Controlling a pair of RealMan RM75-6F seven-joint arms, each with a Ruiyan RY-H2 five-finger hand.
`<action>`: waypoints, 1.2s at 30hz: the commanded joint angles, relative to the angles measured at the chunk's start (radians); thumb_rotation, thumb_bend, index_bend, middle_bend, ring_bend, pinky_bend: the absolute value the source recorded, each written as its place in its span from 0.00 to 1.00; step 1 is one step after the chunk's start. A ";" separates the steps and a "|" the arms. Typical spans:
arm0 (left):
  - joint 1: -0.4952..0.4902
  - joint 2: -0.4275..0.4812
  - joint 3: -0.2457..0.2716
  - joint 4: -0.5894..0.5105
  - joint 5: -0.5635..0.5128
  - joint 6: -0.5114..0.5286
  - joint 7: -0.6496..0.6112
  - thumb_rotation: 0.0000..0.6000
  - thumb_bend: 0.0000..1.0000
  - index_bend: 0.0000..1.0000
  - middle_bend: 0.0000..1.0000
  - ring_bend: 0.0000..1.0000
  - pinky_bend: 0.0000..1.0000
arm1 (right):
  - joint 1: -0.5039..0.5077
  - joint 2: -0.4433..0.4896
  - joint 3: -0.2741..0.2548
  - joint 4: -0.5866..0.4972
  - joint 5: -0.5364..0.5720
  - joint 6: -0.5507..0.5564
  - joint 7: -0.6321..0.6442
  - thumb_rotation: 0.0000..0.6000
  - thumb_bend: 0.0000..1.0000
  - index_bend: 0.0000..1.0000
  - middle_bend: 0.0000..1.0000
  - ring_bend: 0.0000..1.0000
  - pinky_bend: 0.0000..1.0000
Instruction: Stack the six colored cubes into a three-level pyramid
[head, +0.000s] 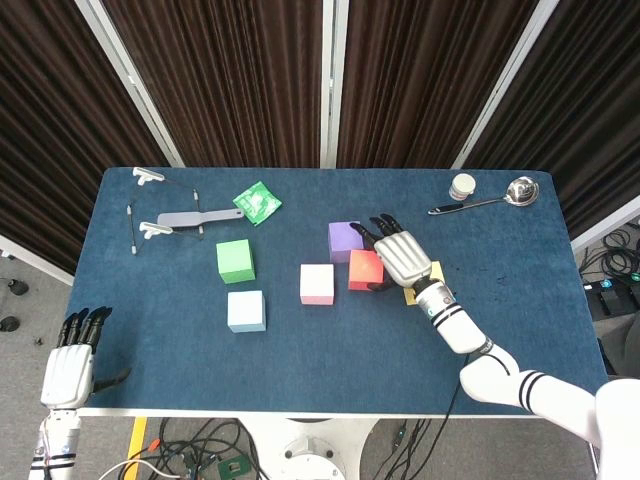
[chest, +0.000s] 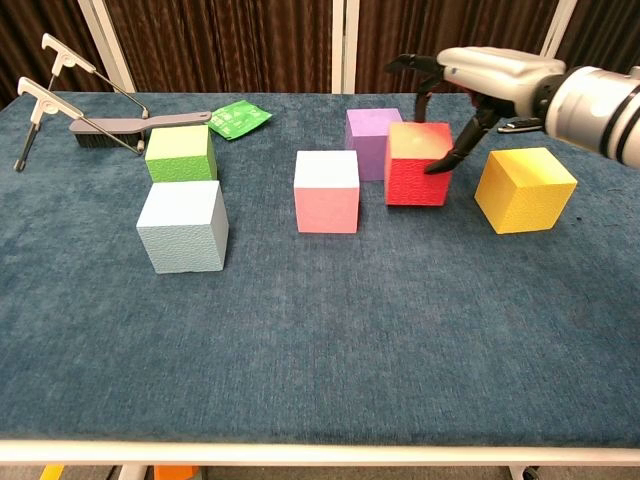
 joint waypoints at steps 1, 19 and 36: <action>0.000 0.002 0.001 -0.002 -0.002 -0.003 0.000 1.00 0.04 0.10 0.10 0.00 0.00 | 0.028 -0.025 -0.017 0.034 -0.030 -0.011 0.041 1.00 0.09 0.00 0.50 0.07 0.00; -0.005 0.002 0.000 0.017 -0.013 -0.017 -0.024 1.00 0.04 0.10 0.10 0.00 0.00 | 0.063 -0.029 -0.060 0.053 -0.074 0.011 0.114 1.00 0.09 0.00 0.50 0.07 0.00; -0.006 -0.005 0.001 0.028 -0.018 -0.020 -0.024 1.00 0.04 0.10 0.10 0.00 0.00 | 0.059 -0.036 -0.086 0.040 -0.072 0.035 0.113 1.00 0.10 0.00 0.50 0.07 0.00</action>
